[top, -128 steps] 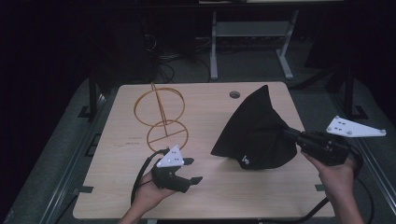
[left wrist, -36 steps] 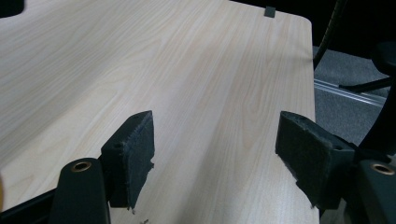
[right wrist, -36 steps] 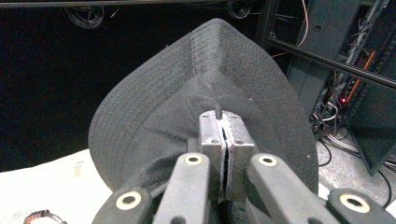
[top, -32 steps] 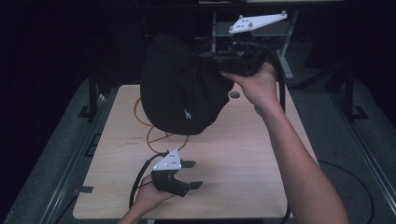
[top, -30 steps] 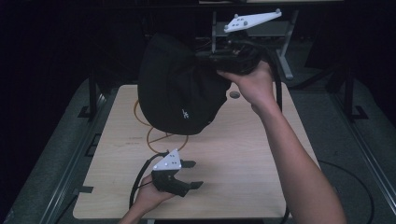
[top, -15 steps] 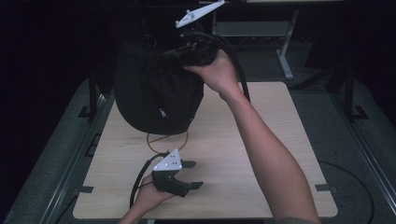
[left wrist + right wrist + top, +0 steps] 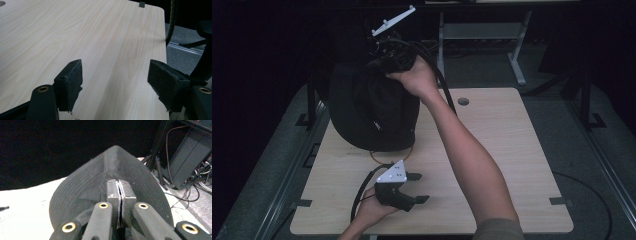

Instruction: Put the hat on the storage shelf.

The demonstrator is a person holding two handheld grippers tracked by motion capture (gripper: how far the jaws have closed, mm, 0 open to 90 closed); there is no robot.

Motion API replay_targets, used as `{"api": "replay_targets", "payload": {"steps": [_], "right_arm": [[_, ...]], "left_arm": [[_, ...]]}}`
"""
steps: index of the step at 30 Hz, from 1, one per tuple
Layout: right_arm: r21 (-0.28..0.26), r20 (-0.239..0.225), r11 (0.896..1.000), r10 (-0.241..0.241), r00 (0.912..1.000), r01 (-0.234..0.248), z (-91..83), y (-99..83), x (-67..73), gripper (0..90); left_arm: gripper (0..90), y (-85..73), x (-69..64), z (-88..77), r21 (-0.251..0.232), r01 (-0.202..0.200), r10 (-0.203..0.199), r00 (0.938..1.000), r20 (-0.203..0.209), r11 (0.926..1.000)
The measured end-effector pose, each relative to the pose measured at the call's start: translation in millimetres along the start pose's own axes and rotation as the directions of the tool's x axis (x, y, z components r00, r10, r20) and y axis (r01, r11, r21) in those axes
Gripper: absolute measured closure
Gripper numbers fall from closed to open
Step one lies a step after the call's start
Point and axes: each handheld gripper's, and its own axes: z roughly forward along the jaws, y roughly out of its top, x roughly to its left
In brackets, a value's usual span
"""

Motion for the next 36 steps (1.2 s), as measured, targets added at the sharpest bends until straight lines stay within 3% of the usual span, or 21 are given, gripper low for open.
{"api": "replay_targets", "payload": {"steps": [5,17,23,24,25,29,30,34,36], "right_arm": [[0.020,-0.006,1.000,-0.006,1.0000,0.006,15.9,3.2,-0.4,88.4],[0.114,0.004,0.993,-0.016,0.9999,0.016,62.9,3.1,2.1,88.1],[0.153,0.027,0.986,-0.066,0.9974,0.062,76.1,-0.5,9.6,85.9],[0.147,0.018,0.988,-0.051,0.9985,0.048,79.2,-2.8,10.8,68.5],[0.146,0.018,0.989,-0.042,0.9989,0.039,79.8,-3.4,10.4,64.0],[0.128,0.003,0.992,-0.018,0.9998,0.018,74.9,-6.1,9.5,53.2],[0.117,0.002,0.993,-0.033,0.9995,0.033,73.2,-7.2,8.7,50.8],[0.108,0.001,0.994,-0.017,0.9999,0.017,67.3,-10.1,7.2,45.6],[0.065,-0.006,0.998,0.006,1.0000,-0.006,56.1,-14.6,4.0,41.9]], "left_arm": [[27.6,-0.4,-0.6,1.1,-0.003,0.000,0.000,1.0000,0.006,1.0000],[28.7,0.9,-3.7,4.7,0.024,-0.042,0.041,0.9988,0.024,0.9988],[28.6,2.3,-6.0,6.4,0.030,-0.043,0.042,0.9987,0.030,0.9987],[28.6,2.6,-7.2,6.4,0.029,-0.042,0.041,0.9986,0.033,0.9987],[28.6,2.6,-7.2,6.4,0.029,-0.042,0.041,0.9986,0.033,0.9987],[28.3,2.6,-7.2,6.6,0.024,-0.045,0.044,0.9986,0.028,0.9987],[28.3,2.5,-7.1,7.2,0.019,-0.039,0.039,0.9988,0.028,0.9991],[28.2,2.5,-6.9,7.8,0.016,-0.039,0.038,0.9989,0.027,0.9991],[28.2,3.1,-7.1,7.3,0.012,-0.036,0.035,0.9989,0.032,0.9993]]}}
